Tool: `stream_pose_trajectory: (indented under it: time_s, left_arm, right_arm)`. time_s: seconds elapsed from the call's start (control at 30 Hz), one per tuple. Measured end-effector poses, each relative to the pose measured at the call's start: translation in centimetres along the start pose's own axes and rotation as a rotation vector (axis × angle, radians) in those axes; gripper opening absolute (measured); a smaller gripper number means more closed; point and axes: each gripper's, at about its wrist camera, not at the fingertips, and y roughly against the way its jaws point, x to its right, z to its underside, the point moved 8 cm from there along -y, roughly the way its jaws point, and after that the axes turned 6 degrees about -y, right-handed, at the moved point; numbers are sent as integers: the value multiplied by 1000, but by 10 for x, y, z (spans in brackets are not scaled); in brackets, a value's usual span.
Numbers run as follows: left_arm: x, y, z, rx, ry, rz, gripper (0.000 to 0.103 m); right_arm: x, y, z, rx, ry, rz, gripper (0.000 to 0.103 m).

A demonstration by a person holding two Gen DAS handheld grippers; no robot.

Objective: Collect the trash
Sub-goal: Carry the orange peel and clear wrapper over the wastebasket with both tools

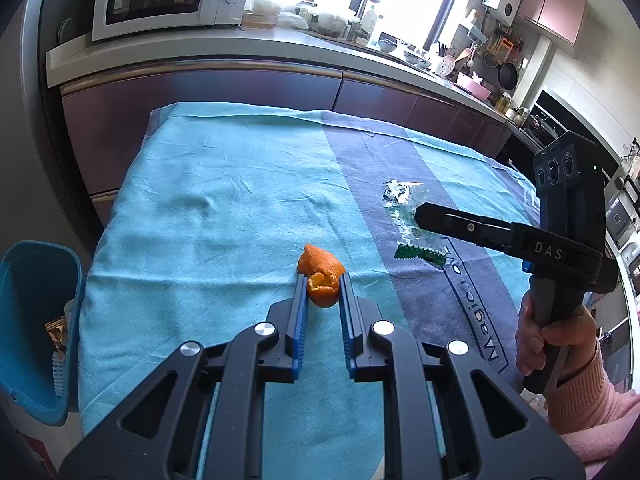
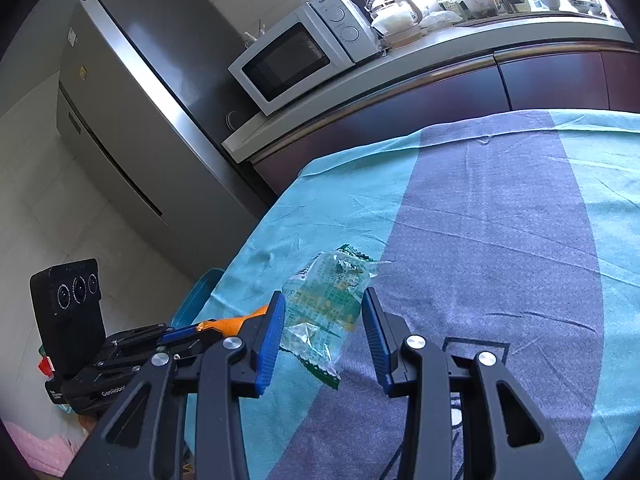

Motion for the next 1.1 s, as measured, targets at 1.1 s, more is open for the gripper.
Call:
stream_pose_trajectory:
  time_s: [1.1]
  left_arm:
    - [-34, 46, 13, 56, 65, -75, 15]
  right_arm:
    - [-54, -31, 16, -57, 68, -93, 38]
